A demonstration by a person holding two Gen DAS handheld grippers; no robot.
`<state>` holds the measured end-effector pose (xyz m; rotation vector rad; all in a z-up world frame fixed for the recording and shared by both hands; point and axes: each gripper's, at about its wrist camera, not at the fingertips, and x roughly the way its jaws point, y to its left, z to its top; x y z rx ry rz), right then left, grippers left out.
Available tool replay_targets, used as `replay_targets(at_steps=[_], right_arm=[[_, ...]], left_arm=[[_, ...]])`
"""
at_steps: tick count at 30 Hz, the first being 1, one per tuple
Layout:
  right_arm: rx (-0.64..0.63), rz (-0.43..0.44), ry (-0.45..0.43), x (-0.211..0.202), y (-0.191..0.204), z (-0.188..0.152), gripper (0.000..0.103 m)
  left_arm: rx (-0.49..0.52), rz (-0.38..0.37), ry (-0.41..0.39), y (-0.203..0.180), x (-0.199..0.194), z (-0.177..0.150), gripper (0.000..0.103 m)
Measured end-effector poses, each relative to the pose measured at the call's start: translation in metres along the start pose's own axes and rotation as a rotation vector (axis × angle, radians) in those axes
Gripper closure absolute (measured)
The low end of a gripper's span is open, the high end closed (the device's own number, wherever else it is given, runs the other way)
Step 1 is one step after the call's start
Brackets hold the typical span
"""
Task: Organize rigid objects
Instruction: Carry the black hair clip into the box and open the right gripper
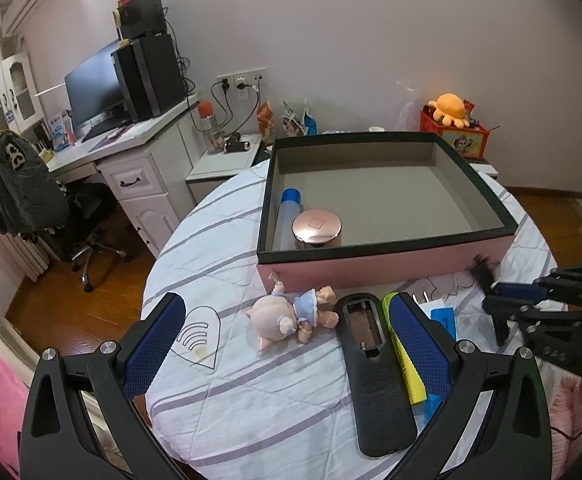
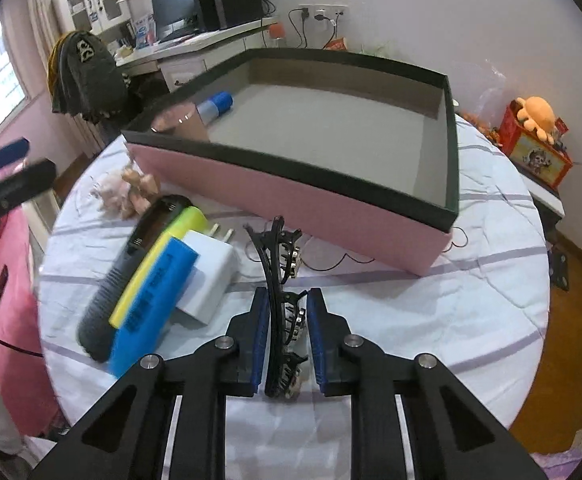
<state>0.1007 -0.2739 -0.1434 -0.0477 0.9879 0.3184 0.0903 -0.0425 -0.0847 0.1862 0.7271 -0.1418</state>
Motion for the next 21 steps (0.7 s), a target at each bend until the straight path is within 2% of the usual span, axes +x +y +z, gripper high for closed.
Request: replay_targets(at_steps=[7, 12, 15, 17, 21], right_arm=[[0.049, -0.032, -0.114, -0.041, -0.003, 0.027, 0.084], [0.105, -0.065, -0.172, -0.044, -0.016, 0.063, 0.084], [0.132, -0.094, -0.165, -0.030, -0.028, 0.084, 0.084], [0.162, -0.097, -0.129, -0.009, -0.037, 0.095, 0.084], [0.195, -0.104, -0.054, 0.022, -0.045, 0.099, 0.084]], left_arm=[[-0.014, -0.018, -0.011, 0.010, 0.004, 0.007, 0.000], [-0.016, -0.021, -0.016, 0.015, 0.010, 0.012, 0.000], [-0.021, -0.023, -0.014, 0.019, 0.015, 0.014, 0.000], [-0.023, -0.021, -0.009, 0.021, 0.020, 0.016, 0.000], [-0.025, -0.020, 0.007, 0.022, 0.030, 0.018, 0.000]])
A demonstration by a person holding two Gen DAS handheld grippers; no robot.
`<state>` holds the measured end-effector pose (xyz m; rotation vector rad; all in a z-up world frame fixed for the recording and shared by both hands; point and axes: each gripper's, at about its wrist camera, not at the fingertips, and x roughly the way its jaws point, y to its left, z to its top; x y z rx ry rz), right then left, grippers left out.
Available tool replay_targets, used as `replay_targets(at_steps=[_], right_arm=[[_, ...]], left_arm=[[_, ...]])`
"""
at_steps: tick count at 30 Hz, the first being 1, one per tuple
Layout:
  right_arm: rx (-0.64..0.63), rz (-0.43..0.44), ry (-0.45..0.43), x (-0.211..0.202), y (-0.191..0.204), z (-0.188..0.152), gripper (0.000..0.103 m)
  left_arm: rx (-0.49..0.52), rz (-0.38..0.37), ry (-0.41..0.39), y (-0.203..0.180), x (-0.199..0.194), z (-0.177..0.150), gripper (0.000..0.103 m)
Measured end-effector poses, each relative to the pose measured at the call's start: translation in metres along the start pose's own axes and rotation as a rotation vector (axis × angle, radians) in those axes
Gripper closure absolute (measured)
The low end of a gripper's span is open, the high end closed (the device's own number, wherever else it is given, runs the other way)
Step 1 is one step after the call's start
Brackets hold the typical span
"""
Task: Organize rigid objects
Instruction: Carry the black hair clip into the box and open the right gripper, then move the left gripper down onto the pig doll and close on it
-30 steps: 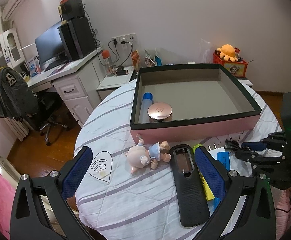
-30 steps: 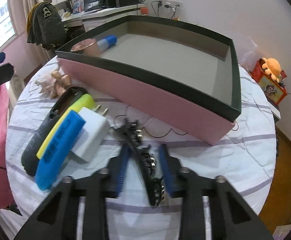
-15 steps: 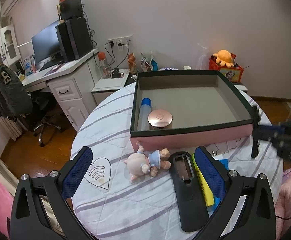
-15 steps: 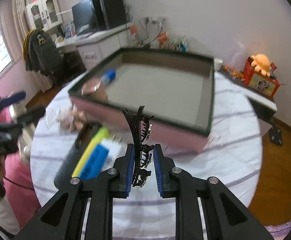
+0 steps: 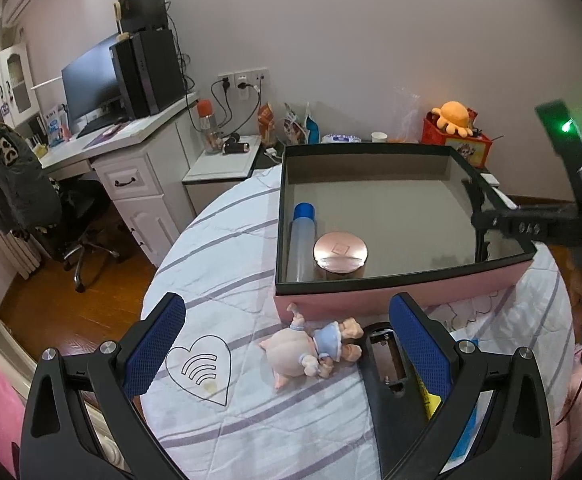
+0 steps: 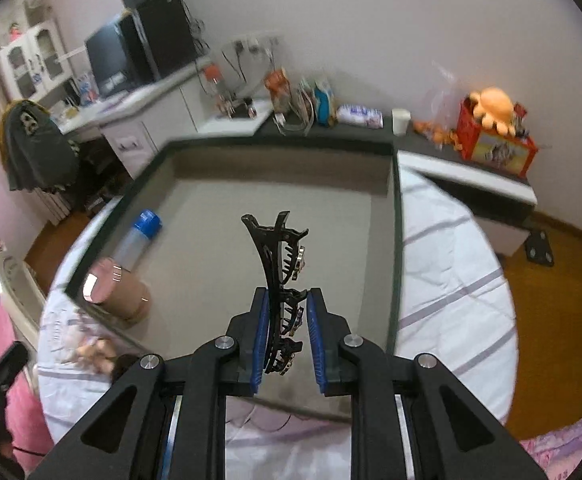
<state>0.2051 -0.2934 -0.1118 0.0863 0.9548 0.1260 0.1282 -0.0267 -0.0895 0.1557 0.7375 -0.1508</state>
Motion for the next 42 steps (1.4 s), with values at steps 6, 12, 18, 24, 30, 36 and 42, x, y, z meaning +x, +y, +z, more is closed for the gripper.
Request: replay_targets(at_steps=[6, 12, 18, 24, 30, 36, 42], right_arm=[[-0.006, -0.089, 0.081, 0.025, -0.003, -0.008, 0.084], [-0.066, -0.236, 0.105, 0.031, 0.004, -0.012, 0.083], [-0.057, -0.250, 0.058, 0.020, 0.008, -0.012, 0.046], [-0.024, -0.176, -0.074, -0.026, 0.012, -0.022, 0.023], [-0.014, -0.100, -0.209, -0.083, 0.021, -0.040, 0.023], [-0.040, -0.065, -0.282, -0.118, 0.039, -0.071, 0.021], [-0.044, -0.052, -0.277, -0.125, 0.049, -0.097, 0.020]], left_arm=[[-0.017, 0.005, 0.026, 0.005, 0.015, -0.001, 0.000], [-0.034, 0.021, 0.031, 0.010, 0.013, -0.005, 0.000], [-0.067, 0.062, 0.033, 0.025, 0.002, -0.010, 0.000], [-0.114, 0.073, -0.002, 0.040, -0.020, -0.012, 0.000], [-0.129, 0.071, -0.038, 0.038, -0.042, -0.014, 0.000], [-0.110, 0.048, -0.086, 0.024, -0.065, -0.015, 0.000], [-0.076, 0.021, -0.105, 0.006, -0.078, -0.016, 0.000]])
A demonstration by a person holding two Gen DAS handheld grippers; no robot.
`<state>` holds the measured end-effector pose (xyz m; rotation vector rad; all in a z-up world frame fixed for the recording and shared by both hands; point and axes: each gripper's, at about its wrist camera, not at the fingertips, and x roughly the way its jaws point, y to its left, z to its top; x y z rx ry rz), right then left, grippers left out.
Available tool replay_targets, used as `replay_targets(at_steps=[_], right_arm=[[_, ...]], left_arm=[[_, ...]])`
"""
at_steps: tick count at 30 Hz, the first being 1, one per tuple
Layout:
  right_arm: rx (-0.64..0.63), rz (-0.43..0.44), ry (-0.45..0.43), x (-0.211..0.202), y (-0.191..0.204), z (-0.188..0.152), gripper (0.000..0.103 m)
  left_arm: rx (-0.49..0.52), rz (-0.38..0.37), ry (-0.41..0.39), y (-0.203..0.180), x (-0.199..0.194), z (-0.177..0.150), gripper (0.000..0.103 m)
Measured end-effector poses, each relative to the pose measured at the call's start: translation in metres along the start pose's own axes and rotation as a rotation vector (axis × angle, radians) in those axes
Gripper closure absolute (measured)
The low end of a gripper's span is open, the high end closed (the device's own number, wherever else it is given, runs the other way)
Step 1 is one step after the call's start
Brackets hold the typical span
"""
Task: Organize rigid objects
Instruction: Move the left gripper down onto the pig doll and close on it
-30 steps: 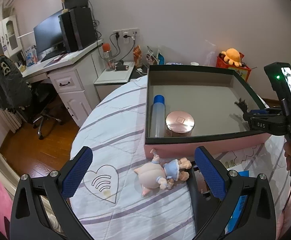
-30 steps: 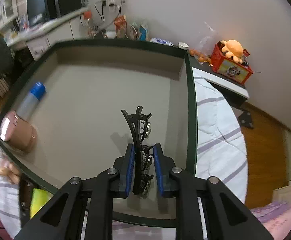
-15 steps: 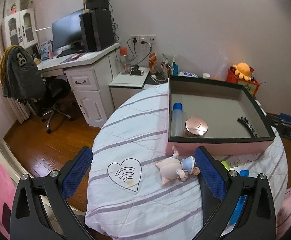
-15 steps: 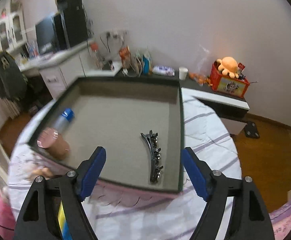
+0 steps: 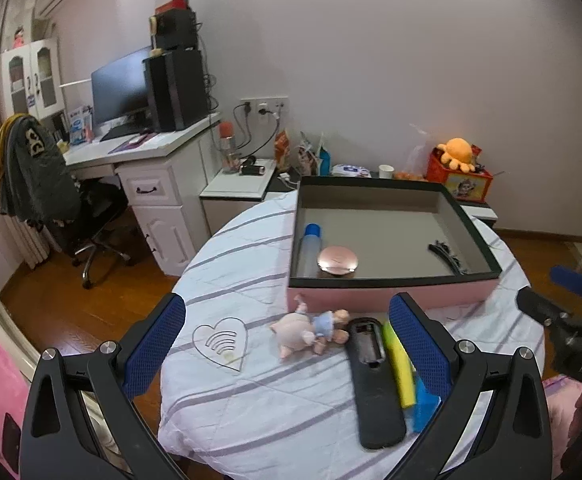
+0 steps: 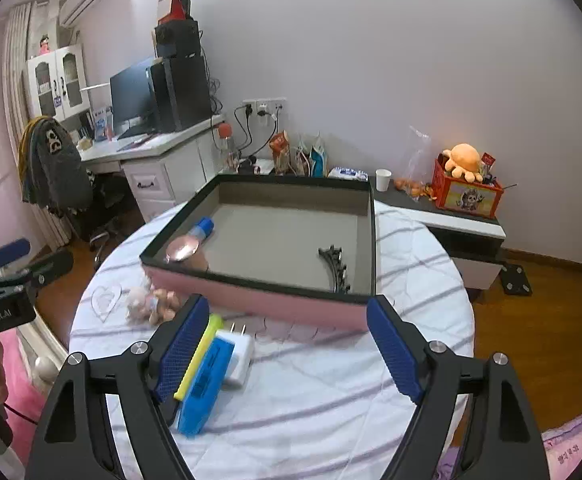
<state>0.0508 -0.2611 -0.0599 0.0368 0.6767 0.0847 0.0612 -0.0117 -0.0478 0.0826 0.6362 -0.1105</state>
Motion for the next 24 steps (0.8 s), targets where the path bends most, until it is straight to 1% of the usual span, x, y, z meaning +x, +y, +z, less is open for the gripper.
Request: replay_targets(at_steps=[7, 12, 14, 17, 24], right_arm=[[-0.010, 0.007, -0.010, -0.009, 0.005, -0.004, 0.020], [-0.011, 0.019, -0.009, -0.008, 0.008, -0.008, 0.020], [-0.010, 0.020, -0.004, -0.004, 0.008, -0.009, 0.020], [-0.005, 0.018, 0.027, 0.006, 0.008, -0.011, 0.020], [-0.008, 0.033, 0.087, 0.039, 0.010, -0.016, 0.020]], left_arm=[[0.009, 0.007, -0.005, -0.003, -0.008, -0.002, 0.000], [-0.001, 0.027, 0.017, 0.006, 0.001, -0.006, 0.000], [-0.007, 0.036, 0.035, 0.009, 0.009, -0.009, 0.000], [-0.008, 0.043, 0.076, 0.011, 0.026, -0.017, 0.000], [-0.010, 0.034, 0.173, 0.004, 0.077, -0.030, 0.000]])
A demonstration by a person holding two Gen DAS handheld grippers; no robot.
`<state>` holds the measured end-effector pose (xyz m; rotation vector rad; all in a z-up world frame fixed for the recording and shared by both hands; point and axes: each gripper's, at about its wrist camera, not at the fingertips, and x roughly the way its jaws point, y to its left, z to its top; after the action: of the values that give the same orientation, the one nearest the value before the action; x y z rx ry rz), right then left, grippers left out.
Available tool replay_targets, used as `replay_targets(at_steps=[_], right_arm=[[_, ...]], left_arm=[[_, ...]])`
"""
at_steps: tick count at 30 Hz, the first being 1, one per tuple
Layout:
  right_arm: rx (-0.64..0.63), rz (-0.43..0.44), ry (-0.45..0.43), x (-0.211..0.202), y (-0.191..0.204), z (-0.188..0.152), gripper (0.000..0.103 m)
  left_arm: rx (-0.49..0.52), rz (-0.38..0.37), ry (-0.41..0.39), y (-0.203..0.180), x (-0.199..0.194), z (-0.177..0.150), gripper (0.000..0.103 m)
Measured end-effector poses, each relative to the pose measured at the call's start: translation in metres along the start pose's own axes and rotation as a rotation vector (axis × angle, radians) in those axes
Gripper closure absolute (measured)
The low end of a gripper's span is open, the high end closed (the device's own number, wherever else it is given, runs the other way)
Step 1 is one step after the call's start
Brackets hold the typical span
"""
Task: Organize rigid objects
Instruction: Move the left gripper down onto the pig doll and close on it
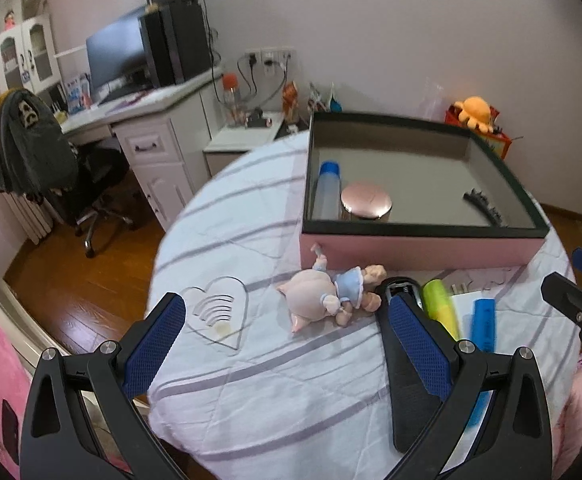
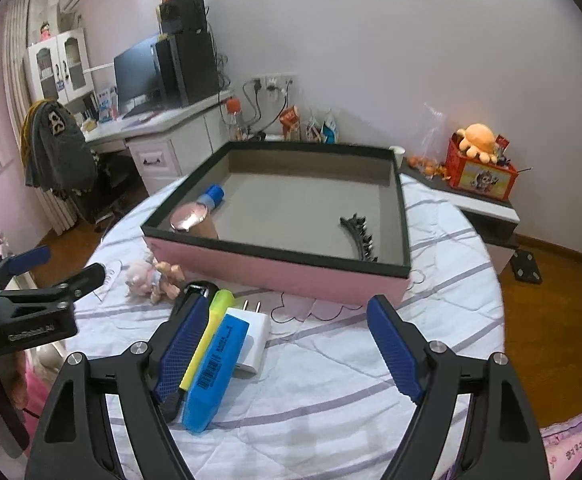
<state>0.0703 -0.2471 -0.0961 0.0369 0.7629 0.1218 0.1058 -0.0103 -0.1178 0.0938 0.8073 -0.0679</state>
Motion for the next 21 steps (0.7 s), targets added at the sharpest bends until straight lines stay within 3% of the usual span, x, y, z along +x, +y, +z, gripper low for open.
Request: replay_targets(at_steps=[9, 16, 18, 21], right_arm=[[-0.007, 0.030, 0.066, 0.041, -0.004, 0.007, 0.020], [-0.016, 0.051, 0.087, 0.057, -0.005, 0.010, 0.020], [-0.020, 0.056, 0.094, 0.060, -0.005, 0.009, 0.020], [-0.026, 0.064, 0.102, 0.062, -0.003, 0.008, 0.020]], left_arm=[[0.018, -0.026, 0.093, -0.017, 0.056, 0.005, 0.000], [-0.031, -0.062, 0.123, -0.011, 0.079, 0.006, 0.001], [-0.049, -0.102, 0.138, -0.009, 0.084, 0.006, 0.013], [-0.046, -0.141, 0.141, -0.010, 0.086, 0.004, 0.017]])
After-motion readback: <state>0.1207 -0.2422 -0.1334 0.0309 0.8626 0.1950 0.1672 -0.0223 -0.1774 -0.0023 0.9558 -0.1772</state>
